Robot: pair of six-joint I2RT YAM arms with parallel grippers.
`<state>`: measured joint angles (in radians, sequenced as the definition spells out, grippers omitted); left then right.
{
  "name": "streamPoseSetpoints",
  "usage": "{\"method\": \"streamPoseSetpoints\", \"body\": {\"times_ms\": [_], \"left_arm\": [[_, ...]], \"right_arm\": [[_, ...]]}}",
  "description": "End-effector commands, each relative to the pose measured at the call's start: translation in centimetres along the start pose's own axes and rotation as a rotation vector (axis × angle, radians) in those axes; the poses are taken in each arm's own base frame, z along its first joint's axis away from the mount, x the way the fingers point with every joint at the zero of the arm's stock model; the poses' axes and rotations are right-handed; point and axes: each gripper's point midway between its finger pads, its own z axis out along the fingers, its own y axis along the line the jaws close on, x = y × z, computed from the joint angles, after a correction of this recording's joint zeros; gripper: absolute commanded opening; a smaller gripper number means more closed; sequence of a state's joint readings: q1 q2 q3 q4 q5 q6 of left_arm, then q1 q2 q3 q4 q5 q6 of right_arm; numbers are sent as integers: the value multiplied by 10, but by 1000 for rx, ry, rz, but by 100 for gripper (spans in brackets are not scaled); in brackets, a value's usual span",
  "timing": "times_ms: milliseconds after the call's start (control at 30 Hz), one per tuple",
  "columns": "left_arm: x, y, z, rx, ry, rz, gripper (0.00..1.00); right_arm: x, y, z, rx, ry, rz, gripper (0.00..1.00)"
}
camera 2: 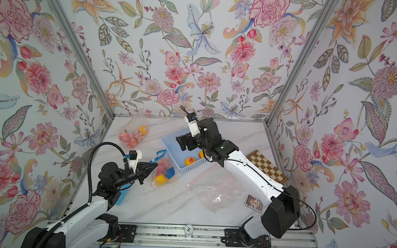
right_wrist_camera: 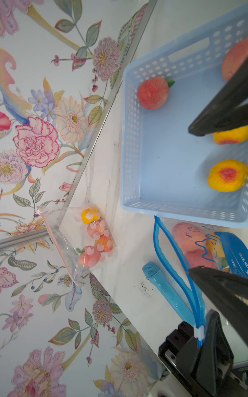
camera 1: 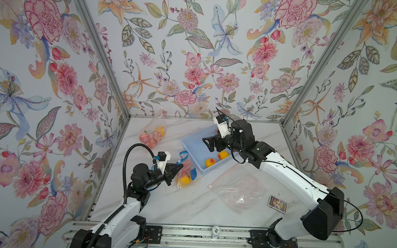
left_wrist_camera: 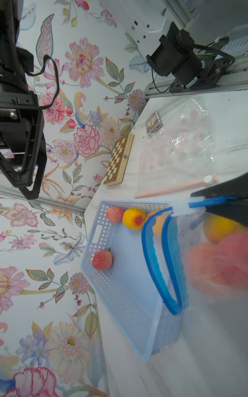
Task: Place the peach in a zip-top bag and seal the zipper
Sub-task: Pick up the zipper food storage bag at the center of the board.
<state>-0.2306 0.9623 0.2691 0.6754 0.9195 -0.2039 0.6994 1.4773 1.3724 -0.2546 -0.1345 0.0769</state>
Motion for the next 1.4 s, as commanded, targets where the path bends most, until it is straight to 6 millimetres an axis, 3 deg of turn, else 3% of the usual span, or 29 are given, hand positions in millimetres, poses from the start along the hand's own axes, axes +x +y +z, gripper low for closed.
{"method": "streamPoseSetpoints", "body": {"times_ms": [0, 233, 367, 500, 867, 1100, 1233, 1367], "left_arm": [[-11, -25, 12, 164, 17, 107, 0], [-3, -23, 29, 279, 202, 240, 0], [-6, -19, 25, 312, 387, 343, 0], [-14, -17, 19, 334, 454, 375, 0], [-30, -28, -6, 267, 452, 451, 0], [-48, -49, -23, 239, 400, 536, 0], [-60, -62, -26, 268, 329, 583, 0], [-70, -63, -21, 274, 270, 601, 0]], "right_arm": [[2, 26, -14, -140, 0, -76, 93], [17, 62, -24, -358, 46, -133, 77], [17, 68, -22, -399, 63, -139, 72], [14, 78, -21, -444, 77, -155, 66], [14, 108, -21, -529, 81, -254, 60], [16, 127, -26, -570, 93, -305, 59], [13, 136, -33, -604, 79, -318, 59], [12, 143, -38, -616, 69, -341, 59]]}}
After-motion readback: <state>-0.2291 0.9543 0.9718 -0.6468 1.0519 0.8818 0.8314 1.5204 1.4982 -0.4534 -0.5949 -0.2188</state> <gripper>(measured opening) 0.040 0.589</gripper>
